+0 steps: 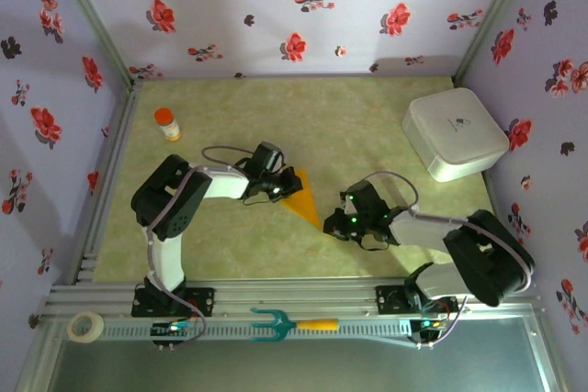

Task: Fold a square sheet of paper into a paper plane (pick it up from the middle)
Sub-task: Fourth fold the wing at the center of the table, then turn over the paper at the center of the table.

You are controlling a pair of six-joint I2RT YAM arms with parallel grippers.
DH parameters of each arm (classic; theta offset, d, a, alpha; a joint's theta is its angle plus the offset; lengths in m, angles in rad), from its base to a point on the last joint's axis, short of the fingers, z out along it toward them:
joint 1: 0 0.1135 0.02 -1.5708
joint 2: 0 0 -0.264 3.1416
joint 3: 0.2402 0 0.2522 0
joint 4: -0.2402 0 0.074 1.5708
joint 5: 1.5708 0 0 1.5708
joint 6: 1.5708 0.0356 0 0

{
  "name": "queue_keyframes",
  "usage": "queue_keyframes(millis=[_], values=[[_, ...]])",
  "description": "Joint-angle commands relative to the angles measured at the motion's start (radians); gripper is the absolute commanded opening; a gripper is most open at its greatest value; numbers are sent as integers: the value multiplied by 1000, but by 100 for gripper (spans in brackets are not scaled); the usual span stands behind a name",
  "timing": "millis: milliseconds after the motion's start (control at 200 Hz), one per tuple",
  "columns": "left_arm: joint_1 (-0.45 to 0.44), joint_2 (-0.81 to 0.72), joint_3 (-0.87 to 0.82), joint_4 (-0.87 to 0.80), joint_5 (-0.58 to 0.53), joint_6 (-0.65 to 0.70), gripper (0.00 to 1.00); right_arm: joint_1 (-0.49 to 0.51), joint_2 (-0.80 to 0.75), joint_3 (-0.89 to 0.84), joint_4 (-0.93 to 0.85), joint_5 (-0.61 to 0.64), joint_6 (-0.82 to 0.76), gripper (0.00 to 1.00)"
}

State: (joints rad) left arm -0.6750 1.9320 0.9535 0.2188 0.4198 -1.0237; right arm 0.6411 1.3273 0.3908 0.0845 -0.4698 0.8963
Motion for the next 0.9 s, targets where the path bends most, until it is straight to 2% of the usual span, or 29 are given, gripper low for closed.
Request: queue_keyframes(millis=[0,80,150,420,760,895], values=[[17,-6,-64,-53,-60,-44,0,-3,-51,55,-91,71,39,15],[16,-32,-83,-24,-62,-67,0,-3,-37,77,-90,66,71,30],[14,-50,-92,-13,-67,-80,0,-3,-6,85,-59,38,108,35],[16,-67,-96,4,-66,-89,0,-2,58,50,81,-30,183,37],[20,-59,-101,35,-50,-112,0,-2,108,40,98,-35,194,35],[23,-56,-111,60,-46,-124,0,-2,123,44,121,-52,194,31]])
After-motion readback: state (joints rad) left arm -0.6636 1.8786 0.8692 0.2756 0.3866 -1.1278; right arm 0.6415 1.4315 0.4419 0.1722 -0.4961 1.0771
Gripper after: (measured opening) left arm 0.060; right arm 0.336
